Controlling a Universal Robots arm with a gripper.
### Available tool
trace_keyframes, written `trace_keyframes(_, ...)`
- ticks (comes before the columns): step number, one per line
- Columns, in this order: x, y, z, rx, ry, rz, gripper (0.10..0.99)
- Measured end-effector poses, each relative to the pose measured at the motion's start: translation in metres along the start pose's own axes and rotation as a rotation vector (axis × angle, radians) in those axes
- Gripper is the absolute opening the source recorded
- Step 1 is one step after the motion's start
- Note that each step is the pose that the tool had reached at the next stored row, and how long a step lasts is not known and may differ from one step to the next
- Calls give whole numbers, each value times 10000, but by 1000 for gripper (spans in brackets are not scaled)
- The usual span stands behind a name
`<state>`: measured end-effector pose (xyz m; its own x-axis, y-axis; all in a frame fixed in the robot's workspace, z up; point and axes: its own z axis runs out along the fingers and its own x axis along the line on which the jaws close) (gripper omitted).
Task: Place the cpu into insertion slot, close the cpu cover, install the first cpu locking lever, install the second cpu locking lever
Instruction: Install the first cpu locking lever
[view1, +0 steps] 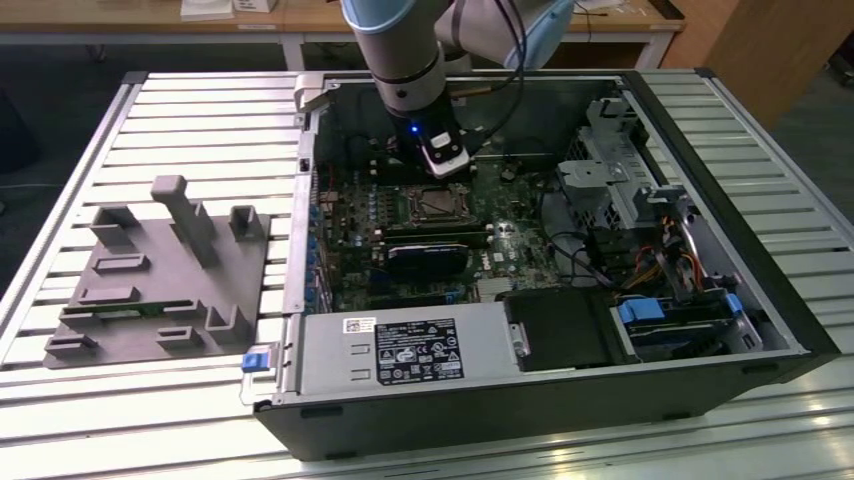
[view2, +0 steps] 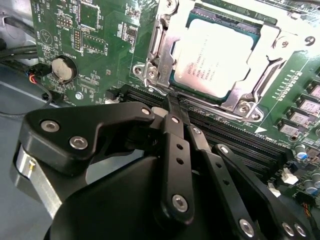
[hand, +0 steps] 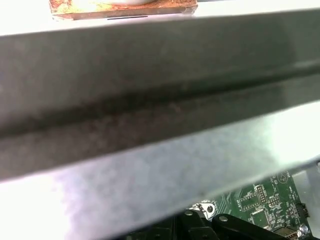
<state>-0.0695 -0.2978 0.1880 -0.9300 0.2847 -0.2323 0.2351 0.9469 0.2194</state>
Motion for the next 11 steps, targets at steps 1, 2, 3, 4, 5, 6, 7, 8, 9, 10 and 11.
trace_keyframes(1, -1, 1, -2, 0, 0, 0, 106)
trace_keyframes(2, -2, 2, -5, -3, -1, 0, 106)
trace_keyframes(3, -3, 4, -10, -8, -4, 1, 106)
trace_keyframes(4, -5, 6, -17, -12, -3, 0, 106)
trace_keyframes(5, -7, 7, -28, -1, -1, -1, 106)
trace_keyframes(6, -9, 9, -37, 0, 0, 0, 106)
trace_keyframes(7, -11, 10, -45, 0, 0, 0, 106)
trace_keyframes(8, -13, 12, -53, 1, 0, -1, 106)
trace_keyframes(9, -15, 14, -63, 1, 1, 0, 106)
trace_keyframes(10, -18, 17, -73, 1, 1, 0, 106)
trace_keyframes(11, -21, 19, -85, 1, 1, 0, 106)
